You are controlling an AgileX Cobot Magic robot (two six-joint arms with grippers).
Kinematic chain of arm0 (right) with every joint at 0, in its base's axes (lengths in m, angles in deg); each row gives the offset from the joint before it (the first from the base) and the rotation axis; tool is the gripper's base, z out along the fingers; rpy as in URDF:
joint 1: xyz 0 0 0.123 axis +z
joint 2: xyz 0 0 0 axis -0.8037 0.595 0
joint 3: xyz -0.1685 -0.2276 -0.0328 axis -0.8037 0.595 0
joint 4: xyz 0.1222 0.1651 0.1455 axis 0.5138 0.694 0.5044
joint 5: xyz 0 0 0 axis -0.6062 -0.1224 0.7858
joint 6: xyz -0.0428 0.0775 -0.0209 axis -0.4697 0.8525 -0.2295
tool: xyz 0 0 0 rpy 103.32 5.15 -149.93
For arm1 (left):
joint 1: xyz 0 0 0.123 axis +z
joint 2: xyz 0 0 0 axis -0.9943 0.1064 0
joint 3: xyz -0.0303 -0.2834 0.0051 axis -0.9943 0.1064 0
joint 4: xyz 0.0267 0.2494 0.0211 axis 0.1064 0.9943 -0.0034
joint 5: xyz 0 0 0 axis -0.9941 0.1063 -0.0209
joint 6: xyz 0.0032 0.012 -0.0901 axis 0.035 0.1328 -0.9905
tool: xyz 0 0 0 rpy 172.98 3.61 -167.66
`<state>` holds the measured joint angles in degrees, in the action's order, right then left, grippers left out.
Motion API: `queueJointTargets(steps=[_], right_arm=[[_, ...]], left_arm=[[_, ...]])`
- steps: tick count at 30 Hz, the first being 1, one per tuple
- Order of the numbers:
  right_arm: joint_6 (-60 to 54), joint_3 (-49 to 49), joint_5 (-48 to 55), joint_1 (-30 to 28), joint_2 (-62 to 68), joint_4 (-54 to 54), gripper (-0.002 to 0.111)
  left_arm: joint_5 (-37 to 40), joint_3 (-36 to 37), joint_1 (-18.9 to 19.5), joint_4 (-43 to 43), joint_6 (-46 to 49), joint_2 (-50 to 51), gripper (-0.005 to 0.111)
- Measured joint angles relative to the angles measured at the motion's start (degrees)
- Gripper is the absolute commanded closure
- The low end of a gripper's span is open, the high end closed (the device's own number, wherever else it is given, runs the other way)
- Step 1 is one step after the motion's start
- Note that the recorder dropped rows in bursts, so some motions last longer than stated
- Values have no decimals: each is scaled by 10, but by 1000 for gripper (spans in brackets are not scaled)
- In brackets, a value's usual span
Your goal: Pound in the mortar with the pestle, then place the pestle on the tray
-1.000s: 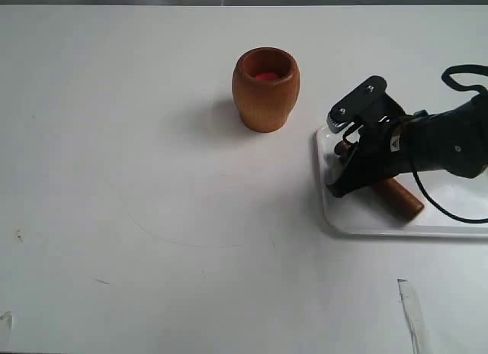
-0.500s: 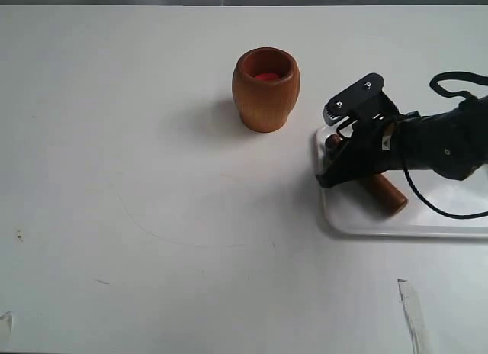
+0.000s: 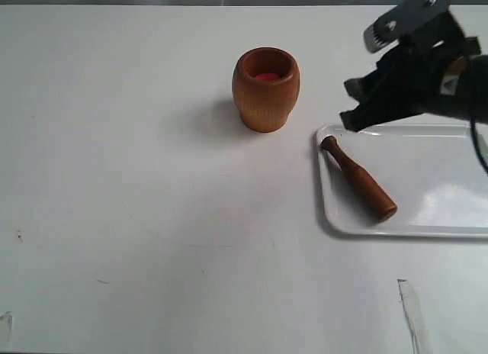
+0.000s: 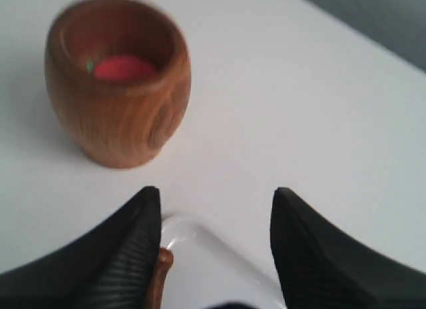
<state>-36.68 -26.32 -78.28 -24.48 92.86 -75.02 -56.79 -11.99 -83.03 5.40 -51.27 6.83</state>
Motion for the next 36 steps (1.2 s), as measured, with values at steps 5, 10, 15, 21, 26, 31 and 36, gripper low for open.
queueJointTargets(steps=[5,10,15,21,26,31,36], right_arm=[[34,0,63,0,-143,14,96],[10,0,173,18,-300,55,108],[-143,32,248,132,-475,216,108],[-162,143,249,170,-521,273,108],[-152,155,243,170,-521,275,108],[-151,155,242,170,-521,276,108],[-151,155,241,170,-521,276,108]], left_arm=[[0,0,0,0,0,0,107],[0,0,0,0,0,0,107],[0,0,0,0,0,0,107],[0,0,0,0,0,0,107],[0,0,0,0,0,0,107],[0,0,0,0,0,0,107],[0,0,0,0,0,0,107]])
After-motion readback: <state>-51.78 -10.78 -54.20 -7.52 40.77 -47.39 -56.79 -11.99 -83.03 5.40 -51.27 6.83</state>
